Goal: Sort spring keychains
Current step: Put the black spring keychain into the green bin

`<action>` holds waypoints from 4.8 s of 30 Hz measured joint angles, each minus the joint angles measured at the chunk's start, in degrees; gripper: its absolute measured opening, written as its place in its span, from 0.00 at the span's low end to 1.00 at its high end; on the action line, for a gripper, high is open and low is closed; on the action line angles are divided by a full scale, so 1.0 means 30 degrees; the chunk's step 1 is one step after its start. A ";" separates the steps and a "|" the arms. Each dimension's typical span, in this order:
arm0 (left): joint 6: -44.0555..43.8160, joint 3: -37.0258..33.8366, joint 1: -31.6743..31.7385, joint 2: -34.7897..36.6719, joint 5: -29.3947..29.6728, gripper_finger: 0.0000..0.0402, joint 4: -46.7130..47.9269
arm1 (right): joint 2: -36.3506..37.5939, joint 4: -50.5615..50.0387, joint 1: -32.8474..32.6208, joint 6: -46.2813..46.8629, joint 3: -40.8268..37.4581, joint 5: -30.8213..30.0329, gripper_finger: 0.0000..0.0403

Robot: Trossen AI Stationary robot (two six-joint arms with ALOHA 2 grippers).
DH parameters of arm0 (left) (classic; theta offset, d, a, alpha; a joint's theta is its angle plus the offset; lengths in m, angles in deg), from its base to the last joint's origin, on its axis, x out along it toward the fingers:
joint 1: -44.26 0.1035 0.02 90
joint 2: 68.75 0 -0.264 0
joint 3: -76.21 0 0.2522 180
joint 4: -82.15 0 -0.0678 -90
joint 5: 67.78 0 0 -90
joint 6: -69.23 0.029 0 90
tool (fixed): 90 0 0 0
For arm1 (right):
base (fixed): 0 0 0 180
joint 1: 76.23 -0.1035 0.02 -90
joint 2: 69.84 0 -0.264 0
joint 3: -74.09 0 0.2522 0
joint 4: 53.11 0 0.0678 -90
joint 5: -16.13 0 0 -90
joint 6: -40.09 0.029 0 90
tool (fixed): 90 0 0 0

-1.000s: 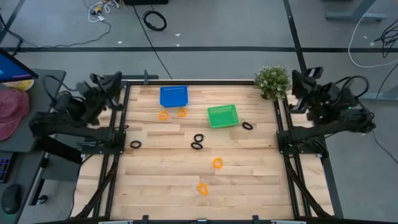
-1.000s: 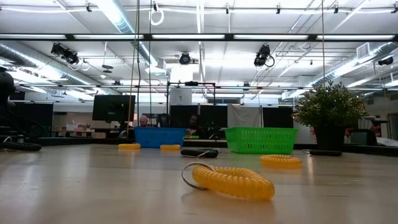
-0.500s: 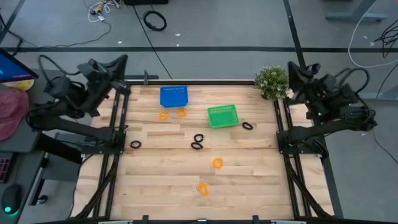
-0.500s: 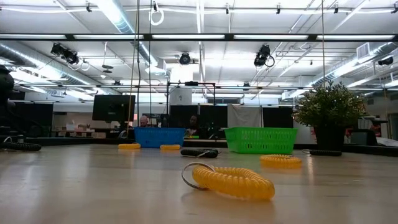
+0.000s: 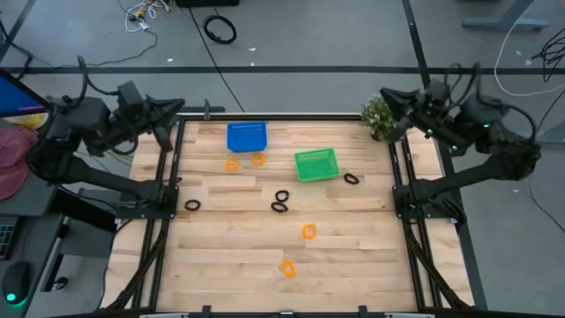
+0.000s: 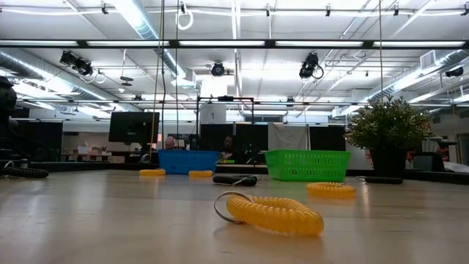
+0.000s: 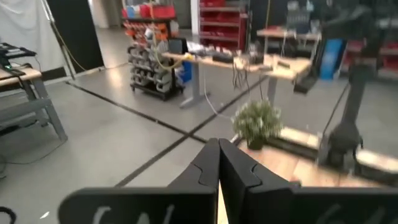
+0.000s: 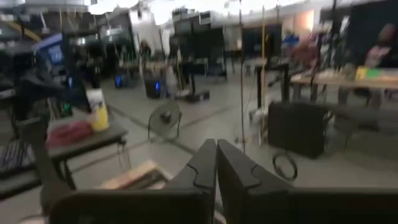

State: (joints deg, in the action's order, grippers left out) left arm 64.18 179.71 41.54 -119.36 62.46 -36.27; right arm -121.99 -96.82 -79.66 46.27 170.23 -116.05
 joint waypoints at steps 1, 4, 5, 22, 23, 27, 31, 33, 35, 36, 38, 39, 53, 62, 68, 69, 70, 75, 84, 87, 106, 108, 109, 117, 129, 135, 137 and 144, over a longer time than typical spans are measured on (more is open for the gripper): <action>0.0384 0.0000 0.0000 0.0017 -0.0011 0.01 0.0336 | -0.0190 -0.0332 -0.0001 0.0381 0.0130 0.0006 0.04; 0.1541 0.0000 0.0000 0.0036 0.0011 0.01 0.0741 | -0.0572 -0.0404 0.0008 0.1274 0.0158 -0.0147 0.04; 0.1936 0.0000 0.0000 0.0036 0.0003 0.01 0.0734 | -0.0693 -0.0394 0.0004 0.1331 0.0164 -0.0157 0.04; -0.4295 0.0007 0.0030 -0.1225 -0.0095 0.01 0.5805 | -0.2321 -0.0343 0.0004 0.3304 0.0164 0.0317 0.04; -0.5779 0.0007 0.0141 -0.1469 -0.0005 0.01 0.6561 | -0.2328 -0.0343 0.0004 0.3376 0.0164 0.0349 0.04; -1.0734 0.0000 0.1053 -0.2637 -0.0853 0.01 0.9388 | -0.2278 -0.0435 0.0004 0.4010 0.0164 0.0433 0.04; -1.4162 0.0000 0.2625 -0.3804 -0.4177 0.01 1.1863 | -0.2220 -0.1035 0.0004 0.4113 0.0164 0.0426 0.04; -1.5150 0.0000 0.3143 -0.4384 -0.5403 0.00 1.3023 | -0.2240 -0.1483 0.0004 0.4120 0.0164 0.0433 0.04; -1.5815 0.0000 0.3392 -0.4828 -0.6159 0.01 1.3682 | -0.2240 -0.1690 0.0004 0.3992 0.0164 0.0429 0.04; -1.6082 0.0000 0.3482 -0.4978 -0.6460 0.01 1.3881 | -0.2240 -0.1752 0.0004 0.3877 0.0164 0.0426 0.04; -1.6398 0.0000 0.3636 -0.5232 -0.7111 0.01 1.4030 | -0.2240 -0.1765 0.0004 0.3770 0.0164 0.0426 0.04; -1.6669 0.0000 0.3716 -0.5306 -0.7519 0.01 1.4030 | -0.2240 -0.1770 0.0004 0.3769 0.0164 0.0433 0.04; -1.8503 -0.5337 0.3927 -0.5247 -1.0681 0.24 1.4078 | -0.2240 -0.1951 -0.0004 0.3124 0.0164 0.1934 0.04; -2.1462 -1.1314 0.3873 -0.5246 -1.3120 0.47 1.3258 | -0.2240 -0.2076 -0.0004 0.3129 0.0164 0.1942 0.04; -2.0996 -1.4233 0.2840 -0.5246 -1.5911 0.56 0.9032 | -0.2240 -0.2113 -0.0004 0.3231 0.0164 0.1942 0.04; -2.1235 -1.4657 0.2612 -0.5246 -1.6001 0.57 0.8435 | -0.2240 -0.2190 -0.0004 0.3246 0.0164 0.1955 0.04; -2.1660 -1.5054 0.2399 -0.5246 -1.5985 0.58 0.7947 | -0.2240 -0.2272 -0.0004 0.3268 0.0164 0.2077 0.04; -2.3958 -1.6617 0.1680 -0.5282 -1.5810 0.57 0.6585 | -0.2240 -0.2351 -0.0004 0.3280 0.0164 0.2444 0.04; -2.5216 -1.6400 0.1450 -0.5253 -1.3034 0.47 0.4252 | -0.2233 -0.2339 0.0001 0.3275 0.0164 0.2437 0.04; -2.0251 -1.6393 0.1443 -0.5253 -1.3467 0.45 0.2946 | -0.2233 -0.2339 -0.0002 0.3275 0.0164 0.2437 0.04; -0.5535 -1.8174 -0.0219 -0.5253 -1.5267 0.44 0.3277 | -0.2233 -0.2461 -0.0002 0.3275 0.0164 0.2426 0.04; -0.5991 -1.8677 -0.0459 -0.5253 -1.4977 0.44 0.3097 | -0.2236 -0.2459 -0.0004 0.3275 0.0164 0.2422 0.04; -0.6190 -1.8873 -0.0543 -0.5253 -1.4950 0.44 0.3038 | -0.2240 -0.2457 0.0002 0.3275 0.0164 0.2422 0.04; -1.0080 -2.0175 -0.0717 -0.5253 -1.4416 0.44 0.2550 | -0.2462 -0.2476 -0.0004 0.3268 0.0164 0.2408 0.04; -1.0108 -2.1384 -0.0714 -0.5245 -1.4465 0.44 -0.0468 | -0.2903 -0.2465 -0.0002 0.3272 0.0164 0.2421 0.04; -1.0108 -2.1516 -0.0714 -0.5217 -1.4406 0.44 -0.0559 | -0.2903 -0.2455 0.0000 0.3275 0.0164 0.2422 0.04; -1.0108 -2.1523 -0.0714 -0.5224 -1.4393 0.44 -0.0592 | -0.2903 -0.2454 -0.0002 0.3275 0.0164 0.2422 0.04; -1.0167 -2.1556 -0.0699 -0.5238 -1.4266 0.27 -0.0480 | -0.2903 -0.2452 0.0001 0.3272 0.0164 0.2422 0.04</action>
State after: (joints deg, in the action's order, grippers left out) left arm 33.68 115.04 39.44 -135.07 19.66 -37.71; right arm -130.70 -104.18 -79.66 56.09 170.72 -108.79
